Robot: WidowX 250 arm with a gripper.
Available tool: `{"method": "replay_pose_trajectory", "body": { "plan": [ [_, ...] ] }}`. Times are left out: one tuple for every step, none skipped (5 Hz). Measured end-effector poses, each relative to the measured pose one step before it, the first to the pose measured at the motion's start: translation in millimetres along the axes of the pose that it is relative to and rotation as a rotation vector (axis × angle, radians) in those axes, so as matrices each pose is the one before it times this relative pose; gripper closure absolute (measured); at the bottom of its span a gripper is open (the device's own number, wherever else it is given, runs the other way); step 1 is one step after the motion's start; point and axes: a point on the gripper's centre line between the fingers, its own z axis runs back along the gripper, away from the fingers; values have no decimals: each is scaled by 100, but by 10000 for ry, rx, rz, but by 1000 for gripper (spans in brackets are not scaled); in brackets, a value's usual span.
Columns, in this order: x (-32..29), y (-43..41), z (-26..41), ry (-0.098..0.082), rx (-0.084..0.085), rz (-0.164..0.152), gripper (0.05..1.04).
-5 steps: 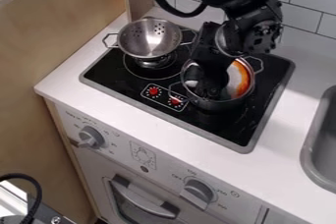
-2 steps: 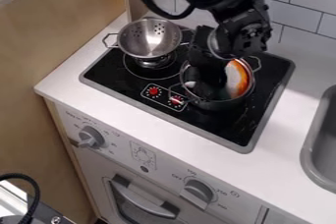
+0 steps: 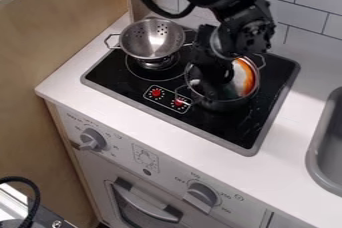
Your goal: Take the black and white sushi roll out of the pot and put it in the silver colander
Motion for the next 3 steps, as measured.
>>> {"method": "replay_pose_trajectory", "body": {
  "plan": [
    [58, 273, 93, -94, 145, -65, 692],
    [74, 18, 649, -99, 484, -131, 692],
    [89, -399, 1368, 51, 305, -162, 692]
  ]
}}
